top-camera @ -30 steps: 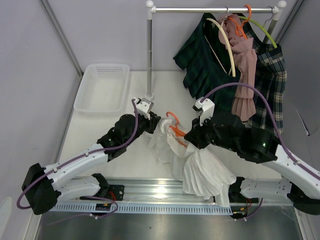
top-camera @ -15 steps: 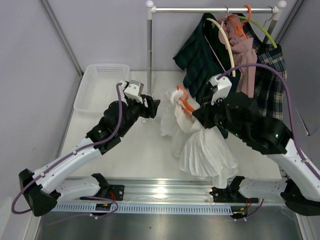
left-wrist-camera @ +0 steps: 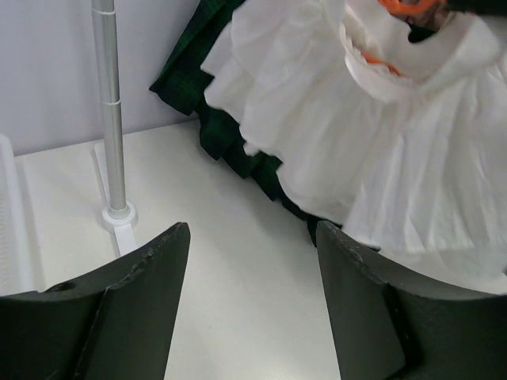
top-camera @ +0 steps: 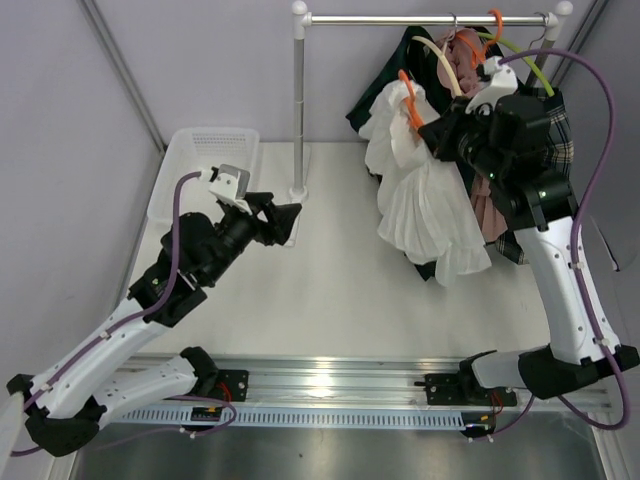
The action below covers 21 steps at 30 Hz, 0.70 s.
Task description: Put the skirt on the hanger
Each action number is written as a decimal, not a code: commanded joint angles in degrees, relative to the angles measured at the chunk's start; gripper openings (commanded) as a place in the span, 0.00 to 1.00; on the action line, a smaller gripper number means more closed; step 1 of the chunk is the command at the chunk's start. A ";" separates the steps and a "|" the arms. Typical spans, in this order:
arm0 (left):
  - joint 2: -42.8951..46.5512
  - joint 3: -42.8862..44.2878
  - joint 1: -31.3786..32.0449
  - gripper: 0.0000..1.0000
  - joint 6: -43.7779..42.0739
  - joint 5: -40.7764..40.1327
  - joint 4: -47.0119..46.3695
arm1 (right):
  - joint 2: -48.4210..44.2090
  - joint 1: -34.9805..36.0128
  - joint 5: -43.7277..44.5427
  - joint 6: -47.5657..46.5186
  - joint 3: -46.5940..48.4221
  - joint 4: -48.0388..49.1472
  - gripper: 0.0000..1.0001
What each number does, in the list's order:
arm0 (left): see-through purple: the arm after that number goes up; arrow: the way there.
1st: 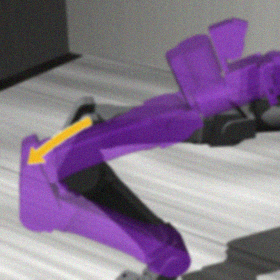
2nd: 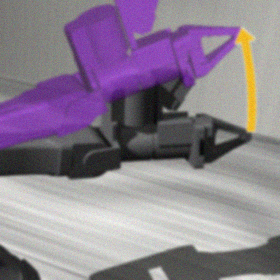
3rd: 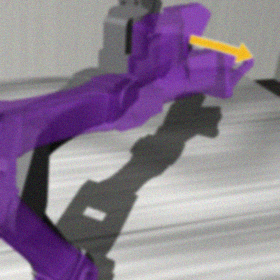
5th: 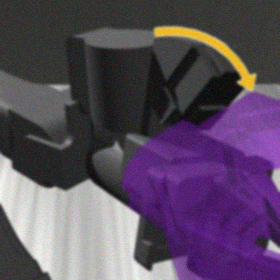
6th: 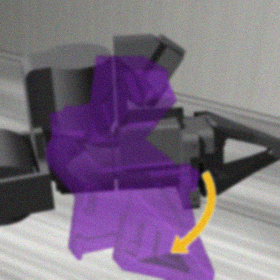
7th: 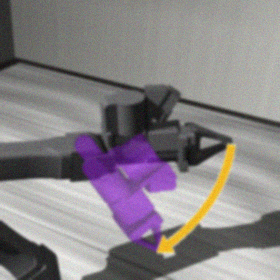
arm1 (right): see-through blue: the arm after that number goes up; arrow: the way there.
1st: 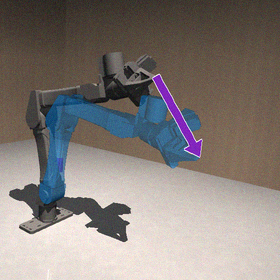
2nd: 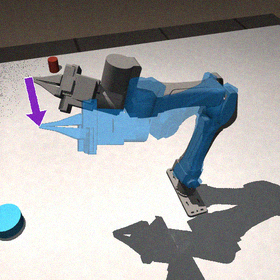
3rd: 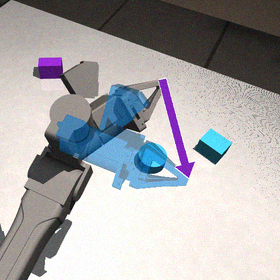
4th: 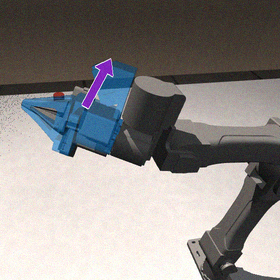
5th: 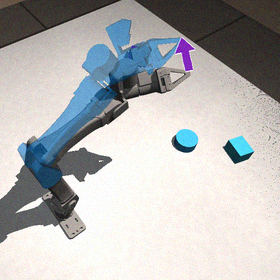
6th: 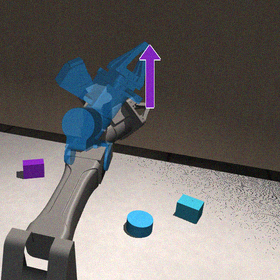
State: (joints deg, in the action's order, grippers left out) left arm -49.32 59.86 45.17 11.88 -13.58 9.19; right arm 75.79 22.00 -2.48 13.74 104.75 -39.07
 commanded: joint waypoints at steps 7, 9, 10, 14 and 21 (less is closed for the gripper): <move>4.50 0.44 -0.34 0.69 1.66 2.95 3.99 | 6.30 -6.62 -7.19 11.31 8.10 21.38 0.00; 4.50 0.35 -0.34 0.69 1.74 3.56 4.08 | 7.00 -6.79 -6.23 12.88 8.19 24.28 0.00; 4.50 0.44 -0.34 0.69 1.92 3.91 4.08 | 7.87 -6.79 -6.05 13.50 8.80 25.00 0.00; 4.76 -0.53 -0.34 0.68 2.36 4.62 3.91 | 10.16 -7.23 -3.41 15.70 11.17 27.11 0.00; 5.02 -0.70 -0.34 0.67 2.71 5.41 3.90 | 14.73 -7.32 1.69 19.13 15.04 29.84 0.00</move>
State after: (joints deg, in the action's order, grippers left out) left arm -44.97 59.05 45.17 13.56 -9.67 13.56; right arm 89.52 15.07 -3.90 30.15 114.32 -18.37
